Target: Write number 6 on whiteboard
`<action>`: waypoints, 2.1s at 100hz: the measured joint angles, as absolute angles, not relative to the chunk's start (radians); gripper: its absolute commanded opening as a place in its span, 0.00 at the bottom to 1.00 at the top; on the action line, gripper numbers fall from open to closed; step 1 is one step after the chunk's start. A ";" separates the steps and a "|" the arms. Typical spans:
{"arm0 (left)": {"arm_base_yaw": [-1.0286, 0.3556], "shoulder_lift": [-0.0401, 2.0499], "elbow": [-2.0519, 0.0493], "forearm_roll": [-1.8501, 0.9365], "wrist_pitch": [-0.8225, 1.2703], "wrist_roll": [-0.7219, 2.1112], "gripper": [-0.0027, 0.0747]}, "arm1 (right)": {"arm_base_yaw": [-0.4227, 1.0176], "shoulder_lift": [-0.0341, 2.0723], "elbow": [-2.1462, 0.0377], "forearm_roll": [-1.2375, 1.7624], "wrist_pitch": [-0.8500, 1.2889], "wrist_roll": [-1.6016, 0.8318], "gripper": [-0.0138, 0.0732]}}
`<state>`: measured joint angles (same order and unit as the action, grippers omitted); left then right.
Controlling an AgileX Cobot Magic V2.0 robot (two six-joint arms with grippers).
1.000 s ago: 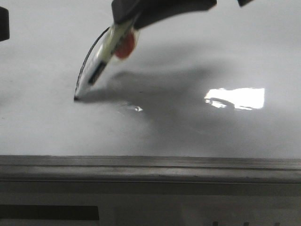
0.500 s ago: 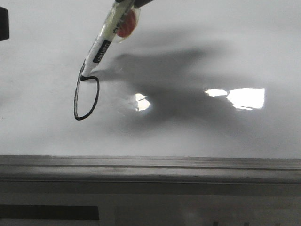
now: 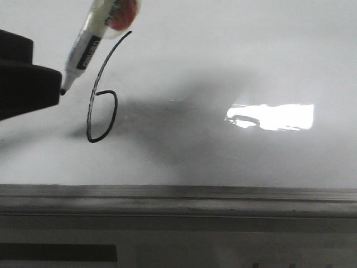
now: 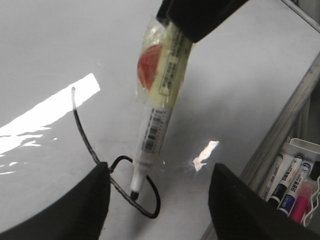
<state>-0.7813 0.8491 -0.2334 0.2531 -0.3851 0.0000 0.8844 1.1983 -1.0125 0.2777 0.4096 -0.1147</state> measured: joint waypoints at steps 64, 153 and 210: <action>-0.782 0.974 -0.233 0.238 -0.507 0.000 0.45 | 0.926 1.207 -1.013 0.287 0.460 -0.115 0.09; -0.789 0.974 -0.233 -0.249 -0.427 -0.246 0.01 | 0.926 1.223 -1.013 0.273 0.446 -0.115 0.71; -0.789 1.015 -0.237 -0.331 -0.379 -0.259 0.36 | 0.926 1.223 -1.013 0.271 0.444 -0.115 0.71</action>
<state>-0.7893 1.0154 -0.2372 -0.3313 -0.3792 -0.2589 0.9256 1.2226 -1.0125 0.2713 0.4444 -0.1147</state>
